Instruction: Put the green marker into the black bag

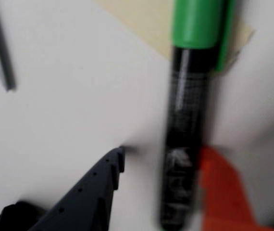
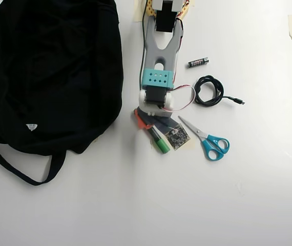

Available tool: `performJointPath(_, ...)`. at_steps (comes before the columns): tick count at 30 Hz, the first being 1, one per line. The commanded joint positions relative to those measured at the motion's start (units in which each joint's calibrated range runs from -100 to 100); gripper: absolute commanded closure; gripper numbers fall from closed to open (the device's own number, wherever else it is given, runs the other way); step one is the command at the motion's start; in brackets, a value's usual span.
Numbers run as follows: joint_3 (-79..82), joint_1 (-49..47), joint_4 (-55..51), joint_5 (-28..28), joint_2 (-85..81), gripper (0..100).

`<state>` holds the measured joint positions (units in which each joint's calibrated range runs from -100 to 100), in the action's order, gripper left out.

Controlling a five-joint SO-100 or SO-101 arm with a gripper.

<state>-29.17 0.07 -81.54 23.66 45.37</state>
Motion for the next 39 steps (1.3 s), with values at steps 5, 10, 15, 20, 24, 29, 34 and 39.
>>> performJointPath(5,-1.6,-0.3,0.0,-0.4,-0.4,98)
performJointPath(10,-1.6,-0.3,0.0,-0.4,-0.4,98)
performJointPath(15,-1.6,-0.1,-0.1,-0.5,-0.8,98)
performJointPath(20,-4.7,0.4,-3.5,-0.3,-1.6,98)
performJointPath(24,-10.6,0.5,-9.9,-0.4,-1.6,98)
performJointPath(29,-18.3,0.8,-17.9,-0.7,-1.6,98)
performJointPath(34,-19.3,1.0,-18.0,-4.9,-2.1,98)
performJointPath(39,-18.7,0.6,-18.0,-10.2,-6.3,98)
